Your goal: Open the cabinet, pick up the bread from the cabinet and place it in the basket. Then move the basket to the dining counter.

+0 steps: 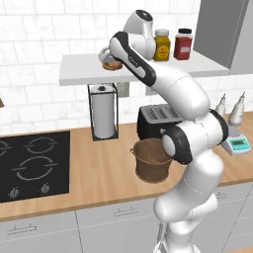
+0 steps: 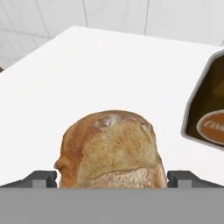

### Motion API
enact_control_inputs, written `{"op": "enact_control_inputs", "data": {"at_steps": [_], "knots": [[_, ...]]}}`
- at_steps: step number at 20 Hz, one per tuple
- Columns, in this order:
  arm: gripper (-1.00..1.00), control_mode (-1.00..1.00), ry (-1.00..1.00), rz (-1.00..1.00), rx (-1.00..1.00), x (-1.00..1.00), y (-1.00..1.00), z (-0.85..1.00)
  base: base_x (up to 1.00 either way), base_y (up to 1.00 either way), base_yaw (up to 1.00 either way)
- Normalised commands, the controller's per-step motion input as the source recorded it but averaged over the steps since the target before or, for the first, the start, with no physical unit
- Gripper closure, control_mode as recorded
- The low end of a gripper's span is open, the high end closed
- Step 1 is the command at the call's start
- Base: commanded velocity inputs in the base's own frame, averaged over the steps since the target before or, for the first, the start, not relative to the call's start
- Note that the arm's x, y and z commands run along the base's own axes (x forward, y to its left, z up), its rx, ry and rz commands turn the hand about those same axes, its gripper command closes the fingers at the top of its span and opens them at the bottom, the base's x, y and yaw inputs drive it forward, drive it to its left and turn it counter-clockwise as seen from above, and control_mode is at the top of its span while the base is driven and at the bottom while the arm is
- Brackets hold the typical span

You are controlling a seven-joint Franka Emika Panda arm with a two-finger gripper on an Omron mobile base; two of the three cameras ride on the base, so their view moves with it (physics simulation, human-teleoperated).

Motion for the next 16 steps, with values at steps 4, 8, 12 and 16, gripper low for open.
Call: {"op": "enact_control_inputs", "data": {"at_steps": [4, 8, 12, 16], "knots": [[-1.00, -1.00, 0.00, 0.00, 0.00, 0.23, 0.14, -0.02, 0.00, 0.00, 0.00], [1.00, -1.00, 0.02, 0.00, 0.00, 0.13, 0.16, -0.24, 0.00, 0.00, 0.00], [1.00, -1.00, 0.03, 0.00, 0.00, 0.01, 0.02, -0.29, 0.00, 0.00, 0.00], [1.00, -1.00, 0.02, 0.00, 0.00, -0.25, -0.08, -0.24, 0.00, 0.00, 0.00]]}}
